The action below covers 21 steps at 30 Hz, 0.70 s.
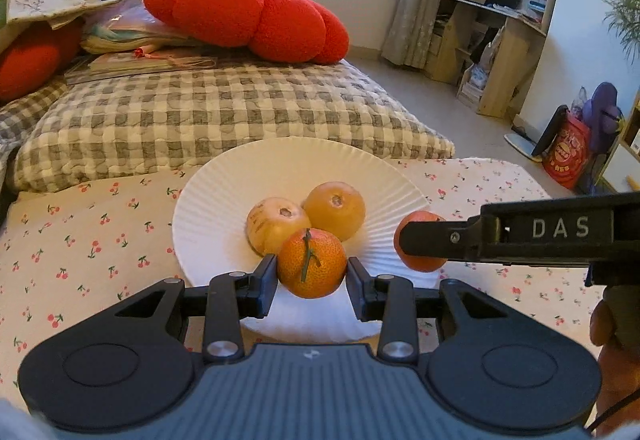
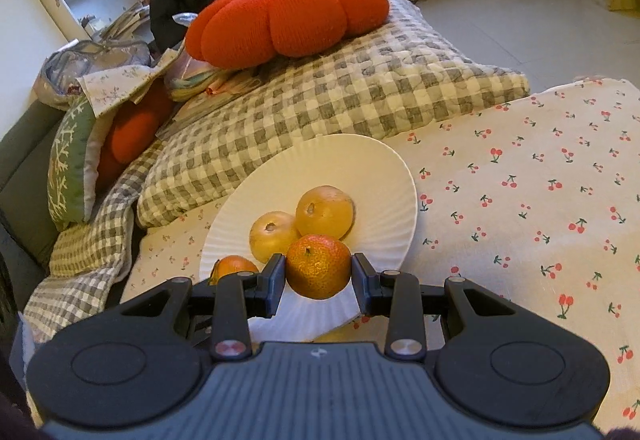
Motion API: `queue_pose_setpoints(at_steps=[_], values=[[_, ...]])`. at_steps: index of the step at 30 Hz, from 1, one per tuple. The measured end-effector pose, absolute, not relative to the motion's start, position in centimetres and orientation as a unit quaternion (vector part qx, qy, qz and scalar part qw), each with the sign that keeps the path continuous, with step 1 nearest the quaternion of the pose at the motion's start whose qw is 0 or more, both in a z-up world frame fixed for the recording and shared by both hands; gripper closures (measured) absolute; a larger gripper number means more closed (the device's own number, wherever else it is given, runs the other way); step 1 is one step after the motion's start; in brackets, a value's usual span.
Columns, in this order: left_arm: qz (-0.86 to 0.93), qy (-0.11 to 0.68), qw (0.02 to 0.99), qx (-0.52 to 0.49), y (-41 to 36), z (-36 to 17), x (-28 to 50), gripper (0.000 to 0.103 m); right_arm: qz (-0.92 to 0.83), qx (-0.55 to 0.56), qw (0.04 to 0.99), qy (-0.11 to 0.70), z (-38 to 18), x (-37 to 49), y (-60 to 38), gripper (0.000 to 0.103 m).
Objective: Organize fruits
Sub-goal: 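Carry both oranges to the white plate and release them beside the pears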
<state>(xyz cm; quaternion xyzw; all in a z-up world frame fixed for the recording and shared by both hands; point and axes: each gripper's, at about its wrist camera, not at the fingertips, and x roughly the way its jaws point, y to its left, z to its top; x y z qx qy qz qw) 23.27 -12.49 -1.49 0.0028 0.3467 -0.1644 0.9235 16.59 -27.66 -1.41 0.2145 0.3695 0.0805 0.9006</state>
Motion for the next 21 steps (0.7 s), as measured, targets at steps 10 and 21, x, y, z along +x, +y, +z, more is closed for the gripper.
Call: queue_pose_setpoints(at_steps=[10,21], values=[[-0.165,0.365,0.916,0.023,-12.8,-3.0,24.5,0.077,0.072,0.193,0.9,0.384,-2.6,17.7,-26.9,0.07],[-0.166,0.368,0.914,0.035,-12.9,-3.4,24.4,0.076,0.075,0.186,0.901,0.385,-3.0,17.8,-26.5,0.069]])
